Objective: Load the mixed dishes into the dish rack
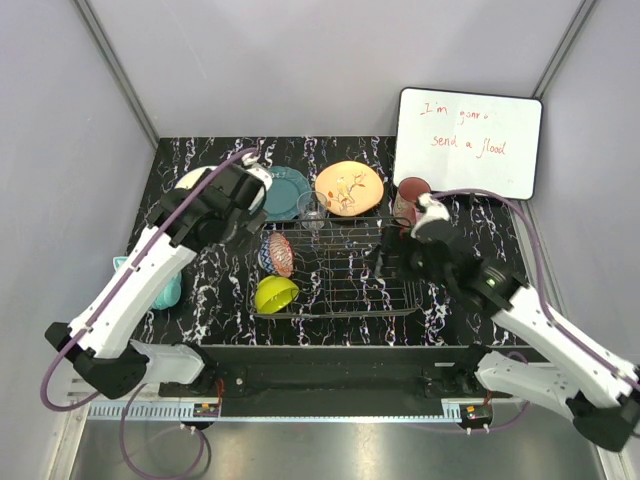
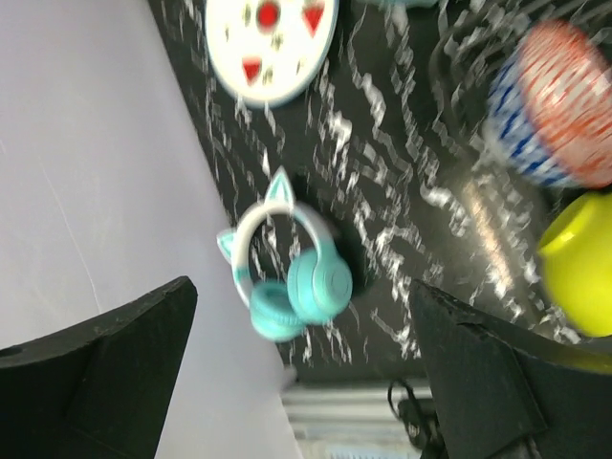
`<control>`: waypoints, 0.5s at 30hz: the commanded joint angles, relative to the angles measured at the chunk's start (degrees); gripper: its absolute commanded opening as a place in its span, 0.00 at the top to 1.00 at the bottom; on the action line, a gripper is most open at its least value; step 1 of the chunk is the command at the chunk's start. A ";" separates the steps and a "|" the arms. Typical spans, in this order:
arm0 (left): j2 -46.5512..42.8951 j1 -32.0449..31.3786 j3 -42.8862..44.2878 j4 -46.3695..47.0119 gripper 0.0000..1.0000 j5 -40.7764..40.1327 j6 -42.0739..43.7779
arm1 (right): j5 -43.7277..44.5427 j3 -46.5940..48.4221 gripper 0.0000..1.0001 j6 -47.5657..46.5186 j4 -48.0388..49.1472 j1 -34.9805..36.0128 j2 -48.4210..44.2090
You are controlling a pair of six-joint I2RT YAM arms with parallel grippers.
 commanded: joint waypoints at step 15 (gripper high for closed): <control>0.99 20.56 -23.99 19.43 0.03 12.59 -4.38 | -40.33 5.99 0.03 20.48 32.40 3.30 29.95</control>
